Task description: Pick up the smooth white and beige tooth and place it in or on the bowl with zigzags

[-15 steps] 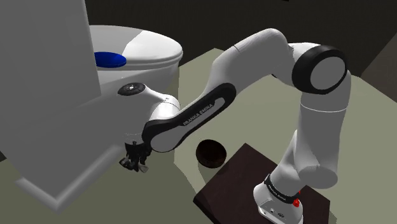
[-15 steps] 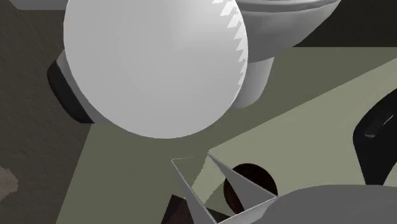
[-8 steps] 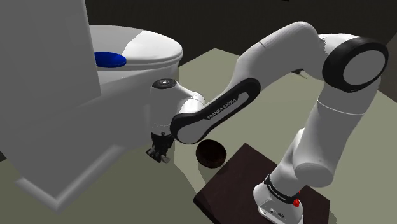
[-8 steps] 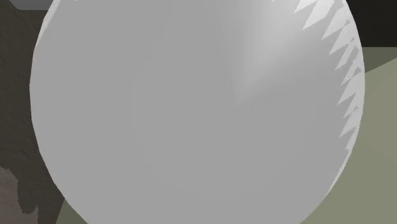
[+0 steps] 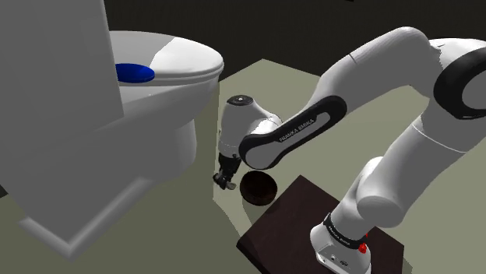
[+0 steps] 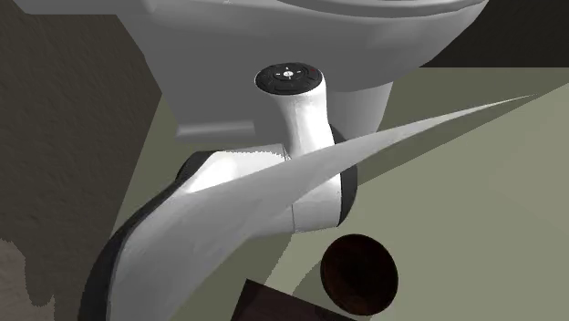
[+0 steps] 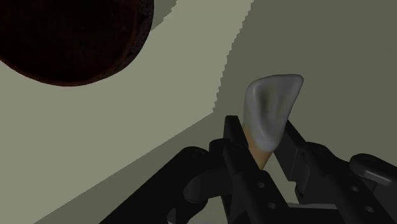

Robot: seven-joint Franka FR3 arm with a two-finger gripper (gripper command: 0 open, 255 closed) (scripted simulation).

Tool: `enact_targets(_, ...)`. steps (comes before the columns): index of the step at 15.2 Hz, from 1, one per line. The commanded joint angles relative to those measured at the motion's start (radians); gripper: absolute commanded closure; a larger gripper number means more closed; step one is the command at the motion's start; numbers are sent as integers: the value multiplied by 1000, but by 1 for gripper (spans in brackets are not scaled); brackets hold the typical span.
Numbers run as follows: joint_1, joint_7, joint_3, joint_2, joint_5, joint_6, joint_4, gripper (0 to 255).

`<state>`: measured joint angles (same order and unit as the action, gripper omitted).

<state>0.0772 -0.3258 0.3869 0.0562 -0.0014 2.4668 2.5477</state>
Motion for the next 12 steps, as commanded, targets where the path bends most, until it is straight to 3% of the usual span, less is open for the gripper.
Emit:
enact_targets(1,-15,58,-22,45,23,11,52,255)
enact_targets(6,-51,211,-102,166,61,25,182,255)
enact_targets(12,-117,384,-219,288,45,25,303,255)
